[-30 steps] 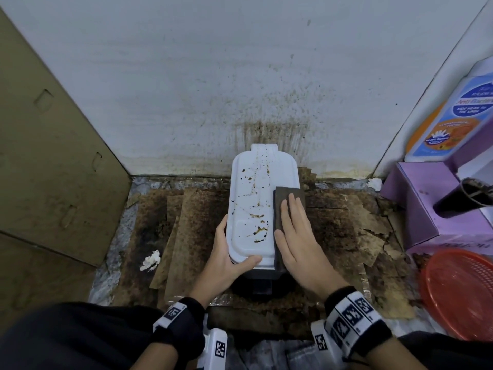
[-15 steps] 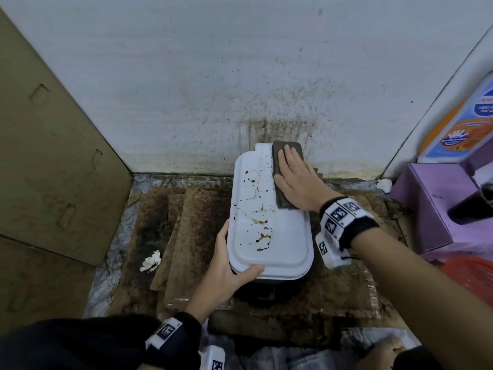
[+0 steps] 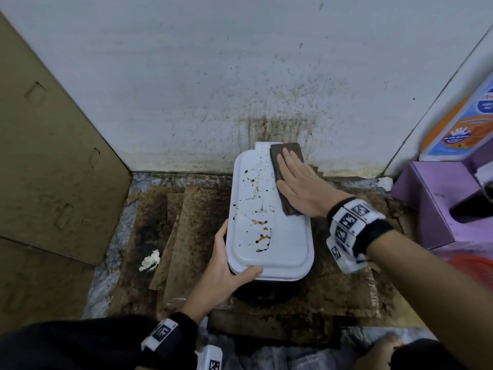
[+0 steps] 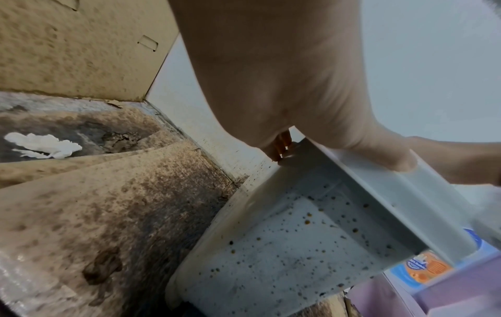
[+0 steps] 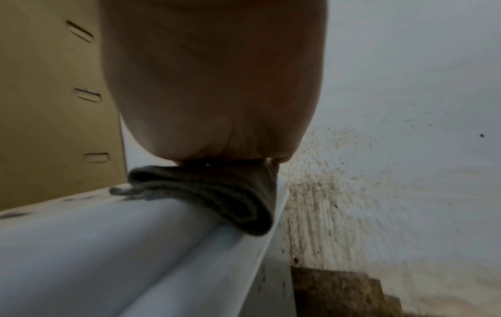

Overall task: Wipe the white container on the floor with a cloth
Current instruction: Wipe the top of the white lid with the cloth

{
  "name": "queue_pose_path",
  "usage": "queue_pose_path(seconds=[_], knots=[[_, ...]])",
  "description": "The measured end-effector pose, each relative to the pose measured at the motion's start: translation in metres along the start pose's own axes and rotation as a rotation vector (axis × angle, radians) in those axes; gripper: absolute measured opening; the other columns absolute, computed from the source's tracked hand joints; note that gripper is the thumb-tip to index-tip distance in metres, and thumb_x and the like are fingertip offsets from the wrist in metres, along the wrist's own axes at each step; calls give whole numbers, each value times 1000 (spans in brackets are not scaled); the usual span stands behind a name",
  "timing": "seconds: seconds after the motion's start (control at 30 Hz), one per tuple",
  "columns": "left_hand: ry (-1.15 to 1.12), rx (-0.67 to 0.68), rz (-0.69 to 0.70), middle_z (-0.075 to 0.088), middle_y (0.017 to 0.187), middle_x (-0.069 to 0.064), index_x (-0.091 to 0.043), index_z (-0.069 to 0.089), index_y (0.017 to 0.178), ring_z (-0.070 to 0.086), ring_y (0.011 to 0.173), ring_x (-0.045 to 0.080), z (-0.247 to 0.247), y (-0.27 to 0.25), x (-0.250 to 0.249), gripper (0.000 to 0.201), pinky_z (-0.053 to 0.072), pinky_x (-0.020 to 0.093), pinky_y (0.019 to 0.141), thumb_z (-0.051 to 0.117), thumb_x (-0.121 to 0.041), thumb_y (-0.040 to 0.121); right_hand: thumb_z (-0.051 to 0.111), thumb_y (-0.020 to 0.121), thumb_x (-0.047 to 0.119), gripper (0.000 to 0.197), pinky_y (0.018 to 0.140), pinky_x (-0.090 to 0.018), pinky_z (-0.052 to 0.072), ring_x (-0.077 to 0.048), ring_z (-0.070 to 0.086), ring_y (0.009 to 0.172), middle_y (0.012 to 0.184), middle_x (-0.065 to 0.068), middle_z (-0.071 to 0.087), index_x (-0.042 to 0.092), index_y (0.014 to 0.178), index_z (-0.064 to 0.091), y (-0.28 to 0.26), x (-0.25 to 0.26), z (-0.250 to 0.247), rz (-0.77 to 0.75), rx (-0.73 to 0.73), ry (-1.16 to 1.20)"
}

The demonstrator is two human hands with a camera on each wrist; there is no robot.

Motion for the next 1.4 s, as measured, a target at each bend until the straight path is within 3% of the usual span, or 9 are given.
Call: queue_pose_path(seconds=[0.17,0.37,0.5,0.77,0.87,0.97,1.1,1.27,1.4], knots=[[10,-11,11,35,157,-38,-41,2,163,39,148,-5,0,1,0,114,41,20,116,86,-35,86,-21,94,58,82,129,-42,0,-23,-27,155,167,-10,-27,8,159,-18,-71,26,31,-53,-3,-20],[25,-30,26,37,152,-43,-37,4,163,39,146,-9,0,1,-1,113,41,14,112,86,-32,85,-10,99,50,73,128,-37,-4,-20,-24,155,167,-8,-25,9,159,-16,-101,45,35,-57,-33,-54],[27,-30,14,32,161,-33,-39,3,164,36,148,-7,0,0,0,113,39,13,113,86,-34,87,-5,101,51,73,128,-38,-6,-22,-22,156,168,-10,-25,9,161,-15,-55,25,23,-5,-8,-27],[42,-6,5,33,161,-32,-44,1,163,38,148,-6,0,-1,-4,112,40,19,116,84,-34,89,17,112,35,64,128,-47,1,-28,-15,158,169,-15,-19,4,160,-11,35,-11,-6,71,32,42],[23,0,1,33,164,-26,-46,1,162,39,148,-5,1,-2,-4,110,41,18,115,84,-35,90,18,112,36,64,127,-45,-4,-26,-21,156,168,-13,-23,6,160,-13,17,-2,-2,55,27,134],[24,-6,13,32,166,-24,-47,1,162,38,150,-1,1,-2,-3,111,38,30,120,84,-37,89,20,112,37,66,127,-41,-9,-23,-30,153,166,-9,-30,8,160,-16,-17,12,10,39,23,236],[28,-14,23,31,165,-25,-48,3,161,37,150,-2,2,-2,-3,111,40,31,120,86,-38,87,26,112,38,69,123,-30,-14,-11,-40,147,160,7,-40,16,161,-17,-72,36,33,21,-56,470],[43,-47,38,33,165,-22,-42,8,161,37,150,-2,2,0,-3,113,41,26,119,88,-44,82,34,112,33,68,126,-32,-11,-2,-34,149,164,13,-34,21,162,-9,-120,56,54,67,-232,617],[49,-60,48,36,163,-23,-39,8,162,39,149,-1,2,0,-2,111,41,32,121,88,-32,85,38,111,29,69,122,-22,-12,0,-31,150,163,18,-33,23,162,-8,-142,71,62,108,-301,723]])
Point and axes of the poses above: each hand's wrist, its own y-axis towards the middle knuckle, its own z-axis out of the palm, x = y × z, the point moved 8 cm from there along y, towards the middle knuckle
